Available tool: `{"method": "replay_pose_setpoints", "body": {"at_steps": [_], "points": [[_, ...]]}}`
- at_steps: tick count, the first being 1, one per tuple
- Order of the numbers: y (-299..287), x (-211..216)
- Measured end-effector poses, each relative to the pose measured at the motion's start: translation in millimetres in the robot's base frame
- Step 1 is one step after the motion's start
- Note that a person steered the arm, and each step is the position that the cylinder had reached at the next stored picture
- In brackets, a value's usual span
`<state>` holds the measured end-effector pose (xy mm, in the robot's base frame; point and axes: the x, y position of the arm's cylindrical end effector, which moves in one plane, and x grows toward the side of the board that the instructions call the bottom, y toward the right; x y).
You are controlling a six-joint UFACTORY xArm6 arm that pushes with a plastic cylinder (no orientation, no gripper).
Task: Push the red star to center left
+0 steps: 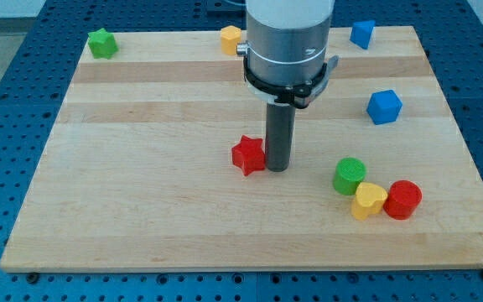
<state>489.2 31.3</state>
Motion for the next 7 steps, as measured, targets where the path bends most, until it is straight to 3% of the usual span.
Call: {"method": "replay_pose_setpoints", "body": {"at_steps": [1, 4, 7], "points": [[-2, -2], [-82, -13], [-102, 15]]}}
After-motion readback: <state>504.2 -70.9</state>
